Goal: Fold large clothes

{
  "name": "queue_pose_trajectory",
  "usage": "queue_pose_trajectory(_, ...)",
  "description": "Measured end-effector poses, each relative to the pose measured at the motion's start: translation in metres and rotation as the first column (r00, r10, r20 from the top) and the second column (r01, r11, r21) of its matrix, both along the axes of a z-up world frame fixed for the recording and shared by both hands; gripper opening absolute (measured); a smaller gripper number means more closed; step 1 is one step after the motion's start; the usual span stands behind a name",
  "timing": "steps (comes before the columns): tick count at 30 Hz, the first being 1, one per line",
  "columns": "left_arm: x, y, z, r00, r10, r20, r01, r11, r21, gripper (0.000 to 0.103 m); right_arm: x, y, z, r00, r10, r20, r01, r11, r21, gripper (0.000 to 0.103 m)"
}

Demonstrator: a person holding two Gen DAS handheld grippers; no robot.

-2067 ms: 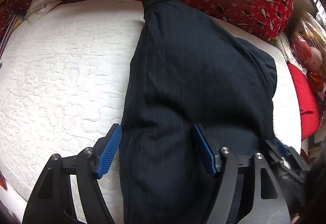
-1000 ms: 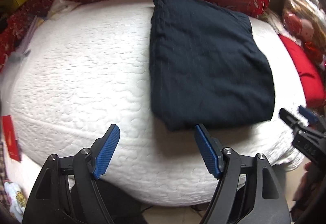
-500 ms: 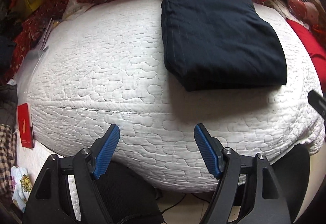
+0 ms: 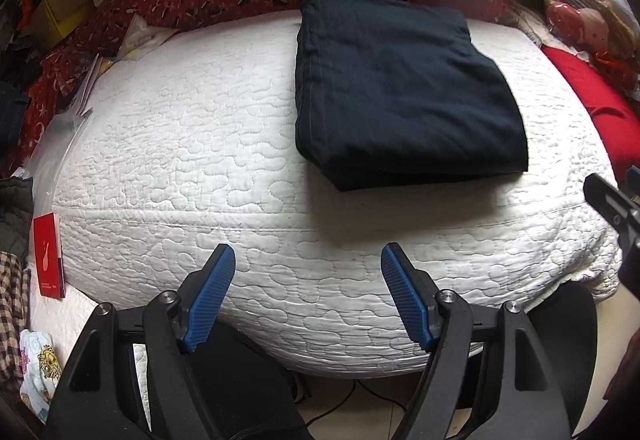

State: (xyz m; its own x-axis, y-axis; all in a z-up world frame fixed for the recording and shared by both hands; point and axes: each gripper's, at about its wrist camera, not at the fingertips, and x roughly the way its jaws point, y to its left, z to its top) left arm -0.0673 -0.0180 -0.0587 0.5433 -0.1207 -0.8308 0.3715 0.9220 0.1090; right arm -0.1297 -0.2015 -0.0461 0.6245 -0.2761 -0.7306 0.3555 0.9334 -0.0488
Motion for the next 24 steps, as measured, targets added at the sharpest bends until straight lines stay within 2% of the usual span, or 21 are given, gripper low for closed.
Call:
queue_pose_trajectory(4,-0.0015,0.0013,0.0042,1.0,-0.011,-0.004,0.01,0.999,-0.034,0.075,-0.0027,0.0015,0.0017,1.0,0.001,0.008,-0.001,1.0,-0.015,0.092)
queue_pose_trajectory(8,-0.004,0.0005,0.0065,1.0,-0.021,0.005,0.021,0.999,-0.037,0.075,-0.0035,-0.0002,0.0032,1.0,-0.007,0.011,0.007,1.0,-0.015,0.093)
queue_pose_trajectory(10,-0.0048,0.0006,0.0071,1.0,-0.022,0.008,0.022,0.999,-0.039,0.075,-0.0045,0.0005,0.0042,1.0,-0.012,0.016,0.012,1.0,-0.023,0.102)
queue_pose_trajectory(16,-0.0034,0.0033,0.0075,1.0,-0.018,-0.002,0.018,0.999,-0.049,0.075,-0.0063,0.0034,0.0094,1.0,-0.013,0.024,0.015,0.996,-0.083,0.102)
queue_pose_trajectory(24,-0.0013,0.01,0.0095,1.0,-0.005,-0.012,0.004,0.997,-0.074,0.075,-0.0065,0.0016,0.0066,1.0,-0.008,0.014,0.009,0.999,-0.049,0.103)
